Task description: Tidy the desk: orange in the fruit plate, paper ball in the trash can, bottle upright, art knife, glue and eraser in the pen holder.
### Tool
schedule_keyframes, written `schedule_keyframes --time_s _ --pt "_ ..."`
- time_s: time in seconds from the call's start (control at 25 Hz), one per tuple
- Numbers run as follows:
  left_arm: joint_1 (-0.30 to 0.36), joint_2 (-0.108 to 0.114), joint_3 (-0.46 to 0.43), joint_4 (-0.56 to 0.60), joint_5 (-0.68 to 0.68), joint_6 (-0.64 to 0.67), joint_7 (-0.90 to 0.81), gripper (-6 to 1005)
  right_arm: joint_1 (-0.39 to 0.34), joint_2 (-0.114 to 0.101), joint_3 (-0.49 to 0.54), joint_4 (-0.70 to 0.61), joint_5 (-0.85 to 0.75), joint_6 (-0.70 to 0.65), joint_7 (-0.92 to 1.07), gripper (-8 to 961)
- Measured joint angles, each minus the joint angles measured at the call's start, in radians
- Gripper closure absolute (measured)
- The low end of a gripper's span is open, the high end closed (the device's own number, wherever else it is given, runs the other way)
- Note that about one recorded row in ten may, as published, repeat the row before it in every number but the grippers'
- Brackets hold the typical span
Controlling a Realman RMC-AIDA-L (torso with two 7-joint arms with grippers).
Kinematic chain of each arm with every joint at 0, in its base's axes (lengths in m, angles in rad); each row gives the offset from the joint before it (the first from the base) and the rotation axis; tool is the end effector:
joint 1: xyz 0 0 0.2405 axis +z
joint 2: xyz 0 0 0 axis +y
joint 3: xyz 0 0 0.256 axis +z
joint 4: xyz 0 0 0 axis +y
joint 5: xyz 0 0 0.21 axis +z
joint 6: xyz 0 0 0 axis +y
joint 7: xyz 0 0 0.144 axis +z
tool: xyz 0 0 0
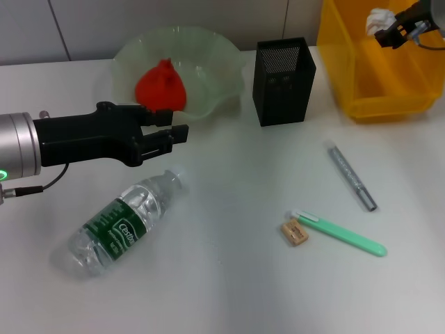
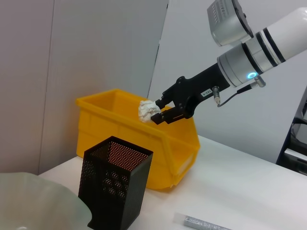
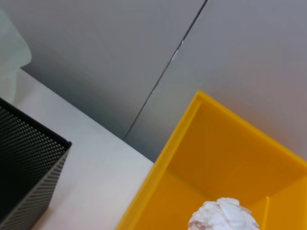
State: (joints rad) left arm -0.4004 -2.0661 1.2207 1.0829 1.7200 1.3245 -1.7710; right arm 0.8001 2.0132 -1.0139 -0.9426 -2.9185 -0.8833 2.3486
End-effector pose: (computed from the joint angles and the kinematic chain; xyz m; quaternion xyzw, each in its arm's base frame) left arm -0.1955 0.3451 0.0038 -0.9422 -0.2092 -0.2214 0.1398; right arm 0.2311 0.4761 0.0846 -0.8350 0.2486 -0.1473 0.4682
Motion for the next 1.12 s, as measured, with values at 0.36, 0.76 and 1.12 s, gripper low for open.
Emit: schedule_keyframes --time_s 0.36,0.76,1.12 --pt "0.002 0.0 0.0 0.0 -0.001 0.006 -0.001 585 -0.009 0.008 0.0 -0.008 0.0 0.012 0.0 427" --pt "0.006 0.0 0.0 -0.001 -0.001 0.004 -0.005 583 -0.174 0.072 -0.143 -0.367 0.059 -0.195 0.071 381" --pt "0.003 0.001 -0.007 -0.001 0.0 0.01 -0.009 582 -0.342 0.07 -0.205 -0.713 0.401 -0.484 0.095 356"
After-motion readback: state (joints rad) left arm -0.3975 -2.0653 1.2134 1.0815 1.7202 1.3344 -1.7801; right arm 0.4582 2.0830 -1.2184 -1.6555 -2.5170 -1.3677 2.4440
